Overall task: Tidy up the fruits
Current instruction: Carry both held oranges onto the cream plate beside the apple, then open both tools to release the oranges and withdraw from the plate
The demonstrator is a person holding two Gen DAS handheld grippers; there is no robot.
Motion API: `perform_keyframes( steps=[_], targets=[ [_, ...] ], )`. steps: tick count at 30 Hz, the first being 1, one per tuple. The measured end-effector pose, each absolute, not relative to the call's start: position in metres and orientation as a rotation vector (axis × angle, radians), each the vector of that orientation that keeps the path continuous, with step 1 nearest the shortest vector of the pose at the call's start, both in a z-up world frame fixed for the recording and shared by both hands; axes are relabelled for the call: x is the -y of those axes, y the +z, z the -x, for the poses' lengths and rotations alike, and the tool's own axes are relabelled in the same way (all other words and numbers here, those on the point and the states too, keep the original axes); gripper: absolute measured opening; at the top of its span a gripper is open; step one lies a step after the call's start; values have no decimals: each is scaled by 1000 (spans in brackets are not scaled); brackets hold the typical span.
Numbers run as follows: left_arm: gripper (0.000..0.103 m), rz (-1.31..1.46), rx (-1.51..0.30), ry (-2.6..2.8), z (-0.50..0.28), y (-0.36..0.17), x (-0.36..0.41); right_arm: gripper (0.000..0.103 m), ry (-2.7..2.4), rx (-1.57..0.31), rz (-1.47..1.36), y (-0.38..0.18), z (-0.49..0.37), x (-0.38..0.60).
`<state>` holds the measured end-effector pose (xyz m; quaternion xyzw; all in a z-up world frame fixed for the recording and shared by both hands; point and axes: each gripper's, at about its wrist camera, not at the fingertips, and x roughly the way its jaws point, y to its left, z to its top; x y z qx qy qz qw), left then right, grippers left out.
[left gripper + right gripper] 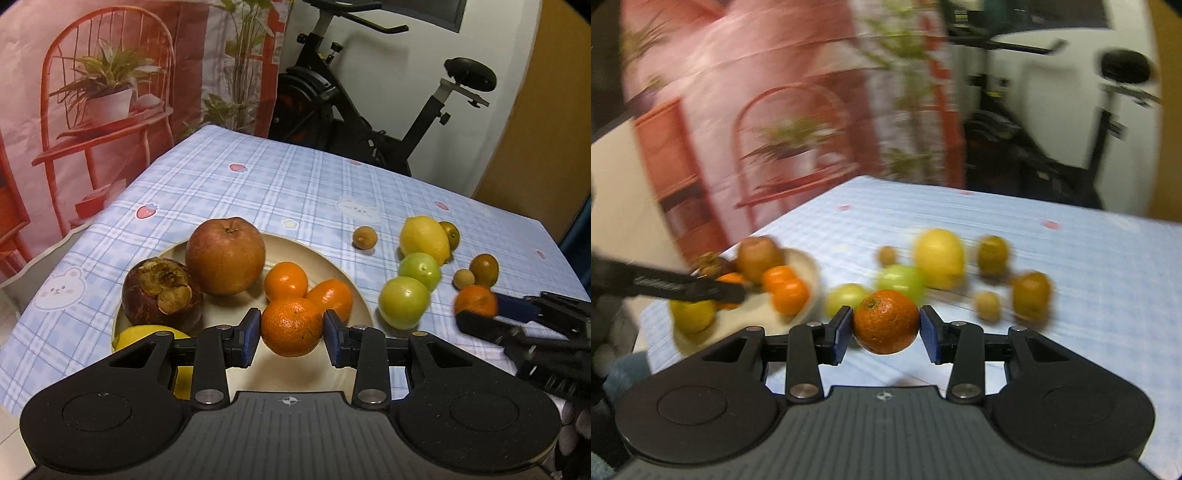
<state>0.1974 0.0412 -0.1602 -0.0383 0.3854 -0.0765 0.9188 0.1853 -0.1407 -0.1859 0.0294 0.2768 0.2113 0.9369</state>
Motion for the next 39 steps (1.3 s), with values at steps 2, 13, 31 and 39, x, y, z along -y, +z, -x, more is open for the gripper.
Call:
perform_keyframes(
  steps=[2, 13, 31, 39],
  targets=[
    [39, 83, -792, -151, -200, -162, -43, 42, 482, -571, -7, -187, -193, 121],
    [39, 84, -811, -147, -214, -170, -45, 42, 698, -590, 208, -205, -213, 49],
    [39, 73, -836, -151, -223, -177, -40, 42, 722, -652, 209, -223, -230, 36],
    [39, 58, -830, -141, -222, -176, -38, 42, 705, -639, 212, -222, -228, 35]
  ],
)
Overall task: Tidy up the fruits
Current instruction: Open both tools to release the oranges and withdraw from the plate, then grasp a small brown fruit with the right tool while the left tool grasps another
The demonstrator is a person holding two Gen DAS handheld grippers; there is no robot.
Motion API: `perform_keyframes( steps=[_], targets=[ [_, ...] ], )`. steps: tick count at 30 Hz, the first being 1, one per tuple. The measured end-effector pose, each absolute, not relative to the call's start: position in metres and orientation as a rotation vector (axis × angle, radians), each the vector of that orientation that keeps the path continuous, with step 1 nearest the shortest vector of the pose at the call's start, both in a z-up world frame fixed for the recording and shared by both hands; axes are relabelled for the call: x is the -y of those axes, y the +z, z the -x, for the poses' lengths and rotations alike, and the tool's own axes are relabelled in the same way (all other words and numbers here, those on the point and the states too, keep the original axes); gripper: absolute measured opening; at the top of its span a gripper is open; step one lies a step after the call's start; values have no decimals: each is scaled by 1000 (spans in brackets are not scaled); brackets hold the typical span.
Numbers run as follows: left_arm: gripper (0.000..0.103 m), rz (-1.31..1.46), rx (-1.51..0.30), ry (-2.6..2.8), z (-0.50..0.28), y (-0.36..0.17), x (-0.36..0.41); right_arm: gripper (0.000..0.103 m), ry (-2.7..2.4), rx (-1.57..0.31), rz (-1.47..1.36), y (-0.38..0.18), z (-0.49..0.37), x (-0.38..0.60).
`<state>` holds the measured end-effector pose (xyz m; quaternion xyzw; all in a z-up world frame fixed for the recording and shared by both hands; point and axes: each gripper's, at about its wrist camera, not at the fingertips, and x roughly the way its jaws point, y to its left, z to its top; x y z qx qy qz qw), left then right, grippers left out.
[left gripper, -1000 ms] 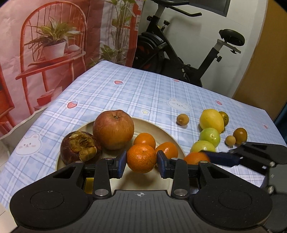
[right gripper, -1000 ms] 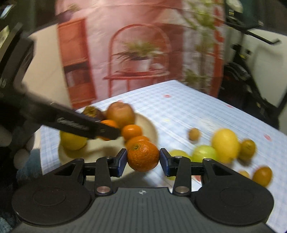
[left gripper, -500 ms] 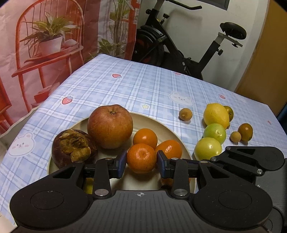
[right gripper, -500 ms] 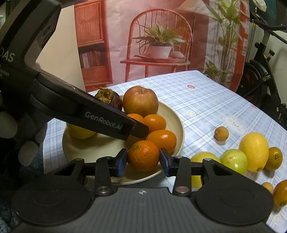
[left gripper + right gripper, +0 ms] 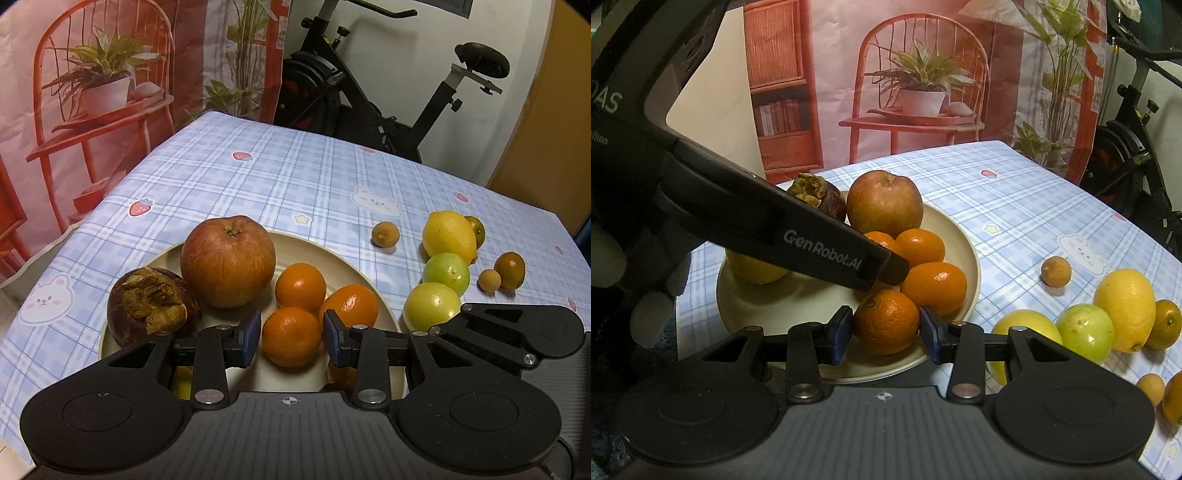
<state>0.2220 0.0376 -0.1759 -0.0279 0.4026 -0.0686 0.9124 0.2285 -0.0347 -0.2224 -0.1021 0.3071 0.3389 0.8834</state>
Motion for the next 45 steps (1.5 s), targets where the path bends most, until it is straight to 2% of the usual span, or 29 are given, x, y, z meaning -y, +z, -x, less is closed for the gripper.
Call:
perform_keyframes(
  steps=[7, 20, 31, 39, 45],
  targets=[
    [46, 42, -803, -124, -218, -167, -35, 46, 691, -617, 178, -215, -221, 46],
    [46, 40, -729, -161, -215, -150, -16, 46, 528, -544, -24, -198, -202, 126],
    [46, 23, -683, -193, -231, -137, 5, 35, 279, -572, -184, -216, -211, 202],
    [46, -6, -653, -219, -247, -131, 24, 35, 311, -546, 18, -211, -225, 195],
    [46, -9, -660, -238, -247, -136, 28, 31, 332, -598, 121, -220, -254, 179]
  ],
)
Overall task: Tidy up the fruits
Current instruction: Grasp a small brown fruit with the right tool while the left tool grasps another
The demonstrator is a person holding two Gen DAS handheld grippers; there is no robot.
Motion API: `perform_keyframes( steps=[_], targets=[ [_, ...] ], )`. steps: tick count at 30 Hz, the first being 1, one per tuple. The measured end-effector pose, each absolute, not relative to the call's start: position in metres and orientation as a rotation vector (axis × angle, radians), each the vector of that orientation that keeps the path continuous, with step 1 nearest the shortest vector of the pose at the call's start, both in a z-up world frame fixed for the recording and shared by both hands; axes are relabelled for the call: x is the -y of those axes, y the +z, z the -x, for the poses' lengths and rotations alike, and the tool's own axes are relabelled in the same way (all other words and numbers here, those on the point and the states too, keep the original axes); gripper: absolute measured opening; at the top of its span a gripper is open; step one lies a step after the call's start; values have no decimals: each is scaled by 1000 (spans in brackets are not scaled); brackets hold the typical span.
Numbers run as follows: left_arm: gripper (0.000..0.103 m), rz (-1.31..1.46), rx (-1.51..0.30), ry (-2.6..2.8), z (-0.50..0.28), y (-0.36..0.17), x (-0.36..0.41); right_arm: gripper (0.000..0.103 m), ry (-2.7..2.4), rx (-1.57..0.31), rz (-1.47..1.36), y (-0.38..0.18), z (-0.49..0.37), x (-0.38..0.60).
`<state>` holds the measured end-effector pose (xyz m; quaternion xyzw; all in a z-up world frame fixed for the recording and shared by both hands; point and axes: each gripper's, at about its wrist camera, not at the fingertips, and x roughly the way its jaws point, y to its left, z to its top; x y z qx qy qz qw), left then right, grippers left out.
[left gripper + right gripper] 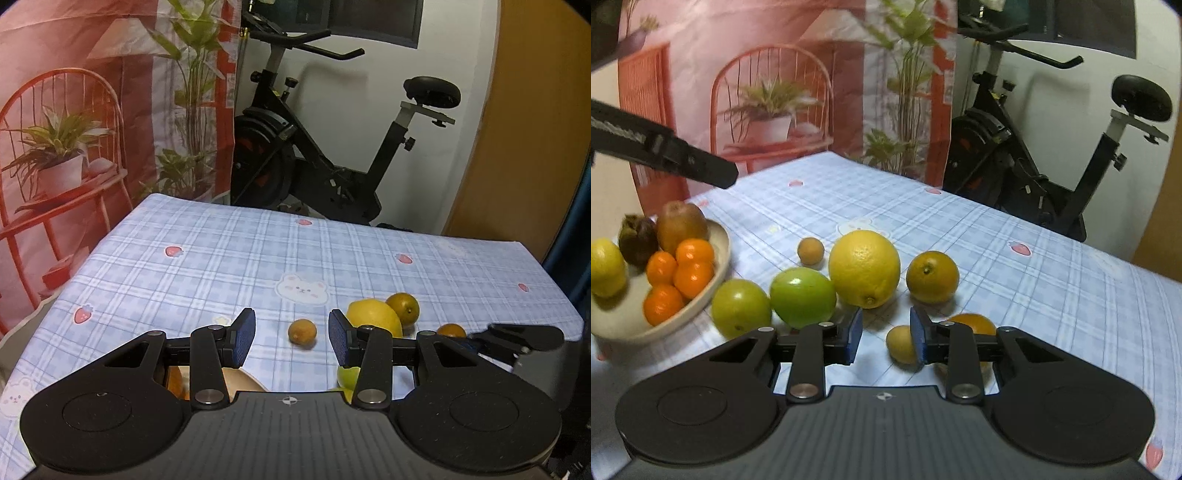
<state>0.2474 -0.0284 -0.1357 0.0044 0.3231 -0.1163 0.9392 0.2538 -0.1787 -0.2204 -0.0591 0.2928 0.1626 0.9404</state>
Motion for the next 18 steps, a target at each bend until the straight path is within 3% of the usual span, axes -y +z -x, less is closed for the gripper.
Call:
perform_keyframes(
  steps=[18],
  targets=[
    [46, 17, -707, -244, -247, -150, 24, 31, 323, -639, 33, -224, -222, 190]
  ],
)
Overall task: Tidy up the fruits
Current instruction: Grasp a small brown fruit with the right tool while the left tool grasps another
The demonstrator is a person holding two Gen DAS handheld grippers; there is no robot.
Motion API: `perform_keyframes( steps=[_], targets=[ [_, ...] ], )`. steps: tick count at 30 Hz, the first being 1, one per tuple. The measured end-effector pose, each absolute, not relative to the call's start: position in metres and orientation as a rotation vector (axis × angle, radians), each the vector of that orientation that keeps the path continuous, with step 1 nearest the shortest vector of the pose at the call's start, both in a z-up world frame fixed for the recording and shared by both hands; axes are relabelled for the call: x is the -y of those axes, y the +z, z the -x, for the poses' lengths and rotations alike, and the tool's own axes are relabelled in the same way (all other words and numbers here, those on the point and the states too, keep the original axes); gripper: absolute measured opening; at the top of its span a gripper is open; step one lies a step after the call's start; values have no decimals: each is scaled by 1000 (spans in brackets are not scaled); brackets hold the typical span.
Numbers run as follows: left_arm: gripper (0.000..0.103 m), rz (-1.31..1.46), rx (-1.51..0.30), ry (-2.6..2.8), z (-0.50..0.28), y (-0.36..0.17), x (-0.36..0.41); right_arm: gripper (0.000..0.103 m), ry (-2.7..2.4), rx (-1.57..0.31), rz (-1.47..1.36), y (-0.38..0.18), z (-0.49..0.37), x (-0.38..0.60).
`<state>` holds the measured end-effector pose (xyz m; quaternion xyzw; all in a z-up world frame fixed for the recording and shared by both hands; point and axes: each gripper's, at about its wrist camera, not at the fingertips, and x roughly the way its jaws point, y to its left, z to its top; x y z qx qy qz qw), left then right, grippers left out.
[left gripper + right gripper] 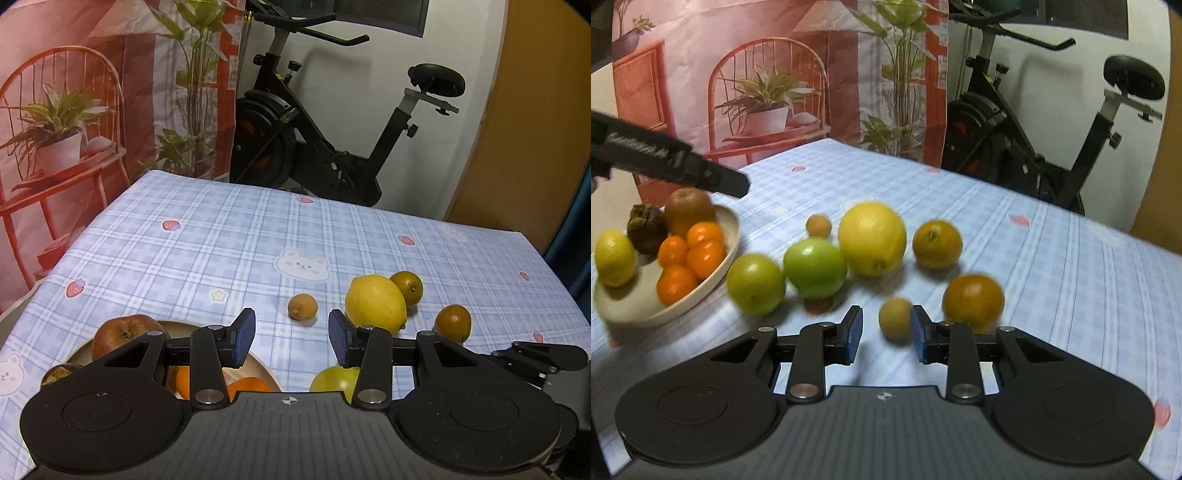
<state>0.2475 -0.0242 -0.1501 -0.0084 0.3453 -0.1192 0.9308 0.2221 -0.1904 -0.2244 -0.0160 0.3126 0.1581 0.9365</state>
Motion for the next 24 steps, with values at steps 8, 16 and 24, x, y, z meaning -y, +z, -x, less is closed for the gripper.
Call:
perform_keyframes(
  steps=[8, 16, 24],
  targets=[
    [46, 18, -710, -251, -246, -150, 24, 31, 297, -625, 3, -225, -232, 189],
    [46, 21, -720, -232, -251, -151, 20, 34, 317, -633, 12, -229, -258, 174],
    [46, -29, -698, -270, -261, -154, 21, 28, 306, -652, -19, -234, -262, 178]
  ],
)
